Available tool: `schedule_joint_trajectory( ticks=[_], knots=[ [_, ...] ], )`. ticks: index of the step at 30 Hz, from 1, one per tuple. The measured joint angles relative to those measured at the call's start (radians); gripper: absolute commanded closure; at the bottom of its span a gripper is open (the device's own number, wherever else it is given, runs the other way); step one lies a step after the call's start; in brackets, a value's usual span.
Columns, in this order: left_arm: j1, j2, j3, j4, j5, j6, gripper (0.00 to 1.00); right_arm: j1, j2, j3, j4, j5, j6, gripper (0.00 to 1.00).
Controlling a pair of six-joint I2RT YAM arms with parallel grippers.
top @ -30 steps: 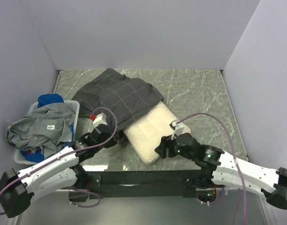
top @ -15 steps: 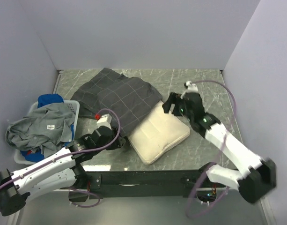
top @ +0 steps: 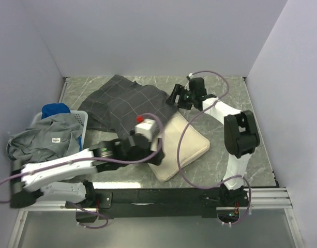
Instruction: Put the pillow into the pillowcase
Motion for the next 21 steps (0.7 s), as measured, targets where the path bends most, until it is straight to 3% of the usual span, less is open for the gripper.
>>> schedule_joint_trajectory(
  ticks=[2,5,6,11,14,21],
  knots=[
    [-0.03,0.123,0.077,0.028,-0.019,0.052,0.01,-0.003,0.05,0.007,0.015,-0.027,0.021,0.24],
    [-0.056,0.322,0.166,0.093,-0.047,0.141,0.01,-0.009,0.119,0.007,0.042,-0.08,0.067,0.44],
    [-0.06,0.381,0.181,0.114,-0.059,0.172,0.01,-0.013,0.132,0.007,0.05,-0.096,0.081,0.58],
    [-0.064,0.571,0.197,0.211,-0.124,0.311,0.01,-0.044,0.138,0.001,0.114,-0.158,0.149,0.94],
    [-0.062,0.618,0.197,0.283,-0.147,0.378,0.01,-0.051,0.138,-0.022,0.158,-0.192,0.182,1.0],
    [-0.097,0.618,0.166,0.456,-0.128,0.505,0.01,-0.06,0.138,-0.048,0.198,-0.225,0.216,1.0]
  ],
)
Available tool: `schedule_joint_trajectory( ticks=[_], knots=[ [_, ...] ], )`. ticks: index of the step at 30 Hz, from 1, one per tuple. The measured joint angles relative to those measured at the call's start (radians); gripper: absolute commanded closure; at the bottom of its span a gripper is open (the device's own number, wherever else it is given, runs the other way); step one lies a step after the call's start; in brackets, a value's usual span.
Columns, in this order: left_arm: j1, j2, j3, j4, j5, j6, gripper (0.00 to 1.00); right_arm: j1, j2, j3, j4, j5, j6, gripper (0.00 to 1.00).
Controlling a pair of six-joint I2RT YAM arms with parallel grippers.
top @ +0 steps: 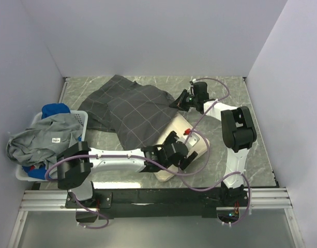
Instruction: Put the pillow into the pillowcase
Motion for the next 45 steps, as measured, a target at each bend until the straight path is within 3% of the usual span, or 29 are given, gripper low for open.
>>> schedule_joint_trajectory(
  ticks=[7,15,17,18,19,26,31,39,45],
  knots=[
    [-0.04,0.003,-0.041,0.087,0.017,0.047,0.01,-0.003,0.0,0.0,0.0,-0.006,0.001,1.0],
    [-0.061,0.124,-0.087,0.252,-0.101,0.091,0.01,-0.005,0.0,0.0,-0.001,-0.013,0.005,1.0],
    [-0.068,0.148,-0.098,0.29,-0.137,0.095,0.27,-0.005,-0.001,0.0,-0.004,-0.012,0.004,1.0],
    [-0.07,0.158,-0.098,0.303,-0.154,0.094,0.47,-0.005,-0.002,0.0,-0.007,-0.011,0.003,1.0],
    [-0.073,0.167,-0.095,0.309,-0.184,0.098,0.99,-0.005,-0.006,0.0,-0.013,-0.008,0.002,1.0],
    [-0.069,0.174,-0.061,0.251,-0.328,0.04,0.99,-0.006,-0.085,0.0,-0.111,0.06,-0.054,1.0],
    [-0.003,0.083,-0.053,0.087,-0.33,-0.079,0.99,-0.005,-0.262,-0.04,-0.202,0.178,-0.108,1.0],
    [0.202,-0.047,-0.006,-0.117,-0.329,-0.208,0.99,-0.017,-0.538,-0.103,-0.256,0.31,-0.183,1.0],
    [0.223,-0.151,0.045,-0.231,-0.299,-0.233,0.99,-0.016,-0.665,-0.135,-0.377,0.385,-0.23,1.0]
  ],
)
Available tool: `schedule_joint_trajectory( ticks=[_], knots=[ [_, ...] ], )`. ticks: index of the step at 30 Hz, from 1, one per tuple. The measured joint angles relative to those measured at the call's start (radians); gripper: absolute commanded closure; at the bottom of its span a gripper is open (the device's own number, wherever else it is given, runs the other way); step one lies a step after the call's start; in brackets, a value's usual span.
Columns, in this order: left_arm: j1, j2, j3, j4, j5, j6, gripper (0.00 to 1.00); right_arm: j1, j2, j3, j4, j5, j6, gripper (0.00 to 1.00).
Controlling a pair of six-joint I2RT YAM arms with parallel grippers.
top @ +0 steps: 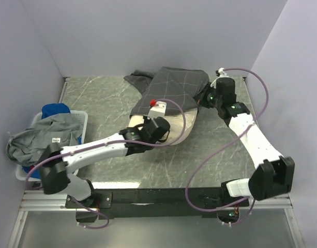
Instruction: Put the pillow into the pillowcase
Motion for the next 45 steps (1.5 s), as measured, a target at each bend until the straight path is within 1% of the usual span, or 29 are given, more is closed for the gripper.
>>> schedule_joint_trajectory(
  ticks=[3,7,9,12,14,16,19,22,23,24,25,26,27,28,29,30,33,34,36,37,38,39,40,42,44,45],
  knots=[
    [-0.003,-0.085,0.027,-0.03,0.06,-0.023,0.99,0.0,-0.074,0.032,-0.076,0.027,-0.018,1.0],
    [-0.003,-0.19,0.074,-0.049,0.167,-0.103,0.99,0.029,-0.183,0.144,-0.169,0.079,-0.034,1.0],
    [-0.003,-0.235,0.08,-0.041,0.22,-0.163,0.99,0.097,-0.232,0.217,-0.201,0.129,-0.039,1.0],
    [0.012,-0.306,0.06,-0.017,0.32,-0.277,0.99,0.283,-0.278,0.29,-0.23,0.202,-0.057,1.0],
    [0.055,-0.373,0.004,0.014,0.412,-0.369,0.99,0.379,-0.254,0.308,-0.241,0.24,-0.065,1.0],
    [0.134,-0.443,-0.078,0.044,0.505,-0.453,0.99,0.431,-0.209,0.314,-0.234,0.271,-0.067,1.0],
    [0.272,-0.503,-0.21,0.076,0.611,-0.553,0.99,0.448,-0.076,0.303,-0.183,0.294,-0.063,1.0],
    [0.422,-0.512,-0.379,0.176,0.747,-0.636,0.99,0.455,0.112,0.298,-0.141,0.288,-0.058,1.0],
    [0.466,-0.499,-0.434,0.203,0.78,-0.657,0.99,0.459,0.181,0.299,-0.131,0.281,-0.057,0.96],
    [0.504,-0.479,-0.481,0.222,0.801,-0.674,0.99,0.465,0.247,0.299,-0.13,0.271,-0.058,0.86],
    [0.531,-0.454,-0.517,0.23,0.816,-0.685,0.99,0.472,0.29,0.299,-0.133,0.266,-0.058,0.68],
    [0.547,-0.437,-0.542,0.237,0.827,-0.696,0.99,0.48,0.324,0.299,-0.14,0.264,-0.06,0.61],
    [0.562,-0.426,-0.56,0.24,0.835,-0.705,0.99,0.49,0.339,0.299,-0.149,0.262,-0.061,0.47],
    [0.575,-0.423,-0.578,0.25,0.853,-0.716,0.99,0.497,0.341,0.299,-0.159,0.262,-0.062,0.42],
    [0.585,-0.424,-0.589,0.264,0.864,-0.723,0.99,0.505,0.335,0.299,-0.163,0.266,-0.069,0.38],
    [0.604,-0.426,-0.599,0.282,0.88,-0.731,0.99,0.512,0.317,0.299,-0.161,0.267,-0.079,0.3],
    [0.67,-0.418,-0.624,0.325,0.916,-0.745,0.99,0.529,0.218,0.29,-0.15,0.285,-0.1,0.2],
    [0.69,-0.41,-0.63,0.335,0.926,-0.747,0.99,0.53,0.177,0.278,-0.14,0.292,-0.106,0.18],
    [0.704,-0.396,-0.634,0.35,0.94,-0.751,0.99,0.533,0.051,0.212,-0.094,0.325,-0.106,0.16],
    [0.707,-0.391,-0.634,0.357,0.946,-0.753,0.99,0.534,-0.046,0.146,-0.063,0.351,-0.101,0.16],
    [0.708,-0.389,-0.634,0.364,0.95,-0.755,0.99,0.534,-0.103,0.103,-0.046,0.368,-0.097,0.17],
    [0.709,-0.388,-0.634,0.369,0.954,-0.755,0.99,0.535,-0.204,0.013,0.009,0.4,-0.08,0.18],
    [0.71,-0.388,-0.634,0.371,0.956,-0.754,0.99,0.535,-0.27,-0.05,0.029,0.419,-0.068,0.18],
    [0.71,-0.39,-0.634,0.372,0.955,-0.753,0.99,0.535,-0.431,-0.28,0.16,0.446,-0.03,0.23],
    [0.71,-0.393,-0.631,0.367,0.953,-0.748,0.99,0.534,-0.523,-0.463,0.252,0.448,0.0,0.24],
    [0.71,-0.395,-0.626,0.361,0.952,-0.745,0.99,0.534,-0.534,-0.554,0.305,0.446,0.019,0.29]
  ],
)
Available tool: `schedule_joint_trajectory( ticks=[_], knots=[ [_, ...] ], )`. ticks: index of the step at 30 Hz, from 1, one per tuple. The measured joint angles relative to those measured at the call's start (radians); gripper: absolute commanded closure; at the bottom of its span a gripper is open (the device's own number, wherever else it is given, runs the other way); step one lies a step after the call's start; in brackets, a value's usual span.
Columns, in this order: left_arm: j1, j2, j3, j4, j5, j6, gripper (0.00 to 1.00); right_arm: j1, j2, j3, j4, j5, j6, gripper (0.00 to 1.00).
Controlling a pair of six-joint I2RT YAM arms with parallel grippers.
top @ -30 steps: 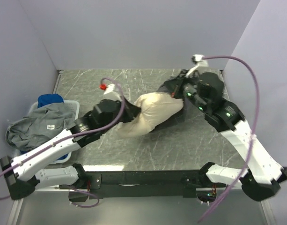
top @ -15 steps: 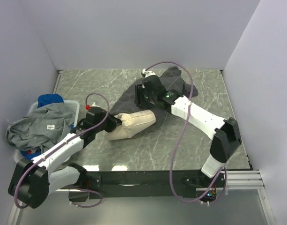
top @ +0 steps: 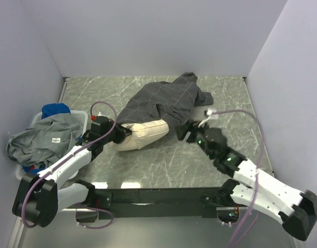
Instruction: Put the pillow into the pillowcase
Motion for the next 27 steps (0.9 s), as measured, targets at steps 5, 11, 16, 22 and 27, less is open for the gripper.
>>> schedule_joint_trajectory(
  ticks=[5,11,16,22,27],
  knots=[
    [0.0,-0.005,0.039,-0.045,-0.009,0.026,0.99,0.001,0.158,-0.279,0.217,-0.05,0.055,0.34],
    [0.0,-0.007,0.075,-0.089,-0.018,0.05,0.99,0.005,0.452,-0.291,0.537,-0.068,0.063,0.34],
    [0.001,-0.008,0.103,-0.126,-0.023,0.056,0.99,0.008,0.669,-0.244,0.79,-0.065,0.062,0.34],
    [0.002,-0.009,0.179,-0.192,-0.023,0.089,0.99,0.012,0.877,-0.197,1.057,-0.018,0.072,0.32],
    [0.002,-0.01,0.251,-0.255,-0.026,0.129,0.99,0.014,0.964,-0.129,1.148,0.02,0.096,0.65]
  ],
)
